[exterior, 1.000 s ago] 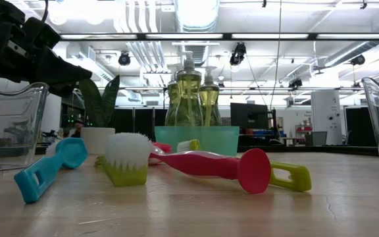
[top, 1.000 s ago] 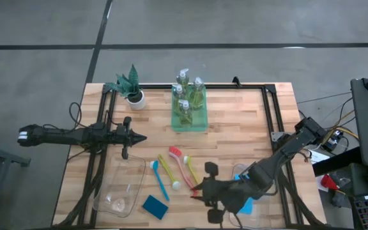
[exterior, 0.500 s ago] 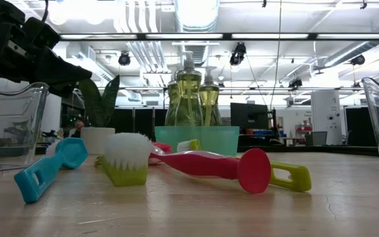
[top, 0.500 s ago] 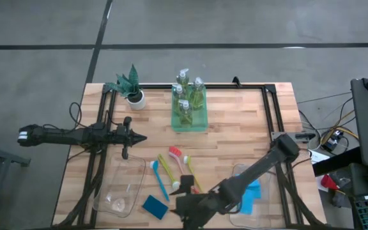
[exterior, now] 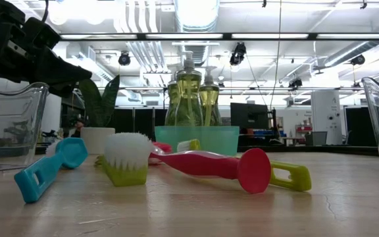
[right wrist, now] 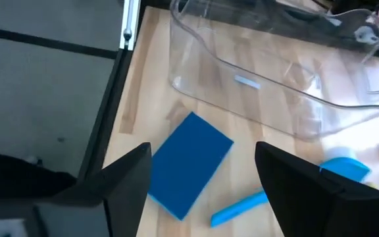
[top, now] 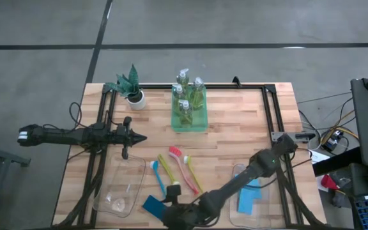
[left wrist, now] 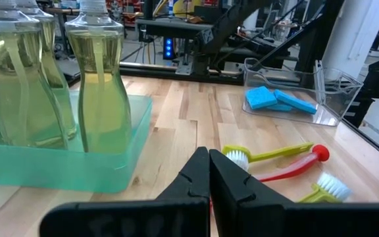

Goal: Pick & Place Kitchen Sink Supplies
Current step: Put the blue sponge into the right transparent bin

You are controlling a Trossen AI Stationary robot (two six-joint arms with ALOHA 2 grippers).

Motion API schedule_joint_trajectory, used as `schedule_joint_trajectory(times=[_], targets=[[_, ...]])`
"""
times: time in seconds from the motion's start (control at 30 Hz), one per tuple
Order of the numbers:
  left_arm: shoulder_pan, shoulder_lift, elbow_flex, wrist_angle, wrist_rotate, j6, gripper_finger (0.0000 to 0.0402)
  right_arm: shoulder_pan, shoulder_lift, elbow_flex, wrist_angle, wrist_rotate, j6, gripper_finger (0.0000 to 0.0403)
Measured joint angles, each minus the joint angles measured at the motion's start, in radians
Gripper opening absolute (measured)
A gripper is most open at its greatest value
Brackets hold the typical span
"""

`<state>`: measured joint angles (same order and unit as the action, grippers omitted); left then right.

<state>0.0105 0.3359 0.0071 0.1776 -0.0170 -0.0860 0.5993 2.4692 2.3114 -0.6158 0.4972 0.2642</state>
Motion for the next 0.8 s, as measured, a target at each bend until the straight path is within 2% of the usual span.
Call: schedule_joint_trajectory(times=[0.1, 0.5, 0.8], targets=[[0.0, 0.0, 0.0, 0.0, 0.0, 0.0, 0.0, -0.001, 0.061, 0.047, 0.006, 0.0, -0.051, 0.0258], [0.0, 0.001, 0.0, 0.0, 0.0, 0.0, 0.0, -0.004, 0.154, 0.034, -0.014, -0.009, -0.234, 0.0234], [0.0, 0.002, 0.0, 0.001, 0.0, 0.0, 0.0, -0.008, 0.164, 0.035, -0.014, -0.009, -0.234, 0.0224]])
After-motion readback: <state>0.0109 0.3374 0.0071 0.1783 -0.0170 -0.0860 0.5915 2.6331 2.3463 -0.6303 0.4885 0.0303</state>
